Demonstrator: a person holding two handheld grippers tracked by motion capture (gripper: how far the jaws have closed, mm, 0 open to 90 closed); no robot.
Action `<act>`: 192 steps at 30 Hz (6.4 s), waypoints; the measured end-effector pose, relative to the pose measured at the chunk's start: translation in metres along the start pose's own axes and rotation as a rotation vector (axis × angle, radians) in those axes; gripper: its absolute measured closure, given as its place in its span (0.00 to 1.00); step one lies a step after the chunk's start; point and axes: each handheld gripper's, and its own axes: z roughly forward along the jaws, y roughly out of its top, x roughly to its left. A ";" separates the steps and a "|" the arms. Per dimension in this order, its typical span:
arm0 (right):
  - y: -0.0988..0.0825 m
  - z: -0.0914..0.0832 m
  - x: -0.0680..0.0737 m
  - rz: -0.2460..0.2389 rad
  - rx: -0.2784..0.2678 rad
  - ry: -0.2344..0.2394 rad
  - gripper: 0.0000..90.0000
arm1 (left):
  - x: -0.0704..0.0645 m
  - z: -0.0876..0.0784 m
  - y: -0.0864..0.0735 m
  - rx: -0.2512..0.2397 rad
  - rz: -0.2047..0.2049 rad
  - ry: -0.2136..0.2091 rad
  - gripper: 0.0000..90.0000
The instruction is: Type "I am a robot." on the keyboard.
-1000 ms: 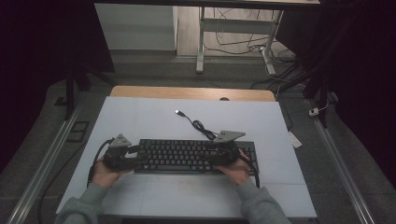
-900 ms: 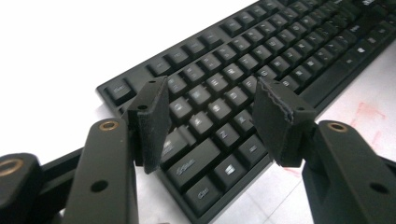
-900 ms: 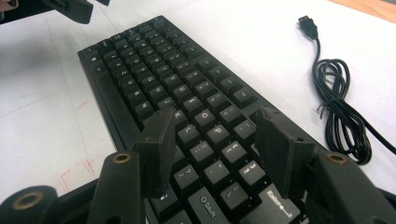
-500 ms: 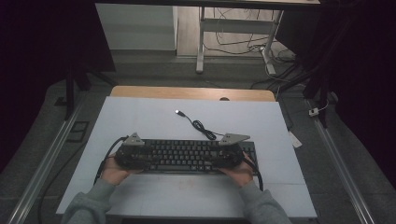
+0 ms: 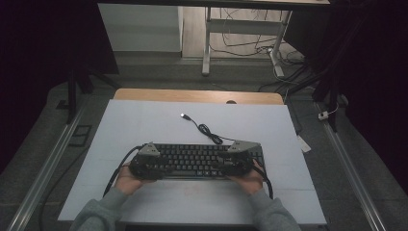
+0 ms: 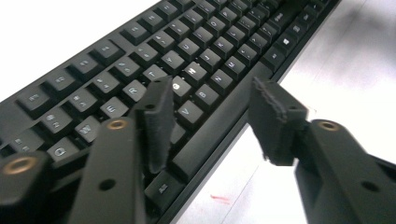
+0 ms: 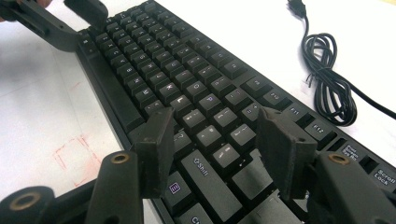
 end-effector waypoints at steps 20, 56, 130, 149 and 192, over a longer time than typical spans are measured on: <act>0.000 0.002 -0.002 -0.006 0.006 -0.008 0.53 | -0.011 0.021 -0.004 0.048 0.036 0.018 0.98; 0.000 0.003 -0.001 -0.019 0.010 -0.009 0.53 | -0.004 0.002 -0.006 -0.049 0.003 0.052 0.85; -0.001 0.006 -0.001 -0.029 0.030 -0.016 0.52 | 0.040 -0.005 -0.022 0.025 -0.118 0.206 0.98; -0.001 0.006 -0.001 -0.029 0.029 -0.015 0.52 | 0.041 0.001 -0.023 0.049 -0.116 0.211 0.98; 0.004 -0.004 -0.006 -0.019 -0.009 -0.028 0.52 | 0.033 -0.031 -0.017 -0.129 -0.161 0.142 0.38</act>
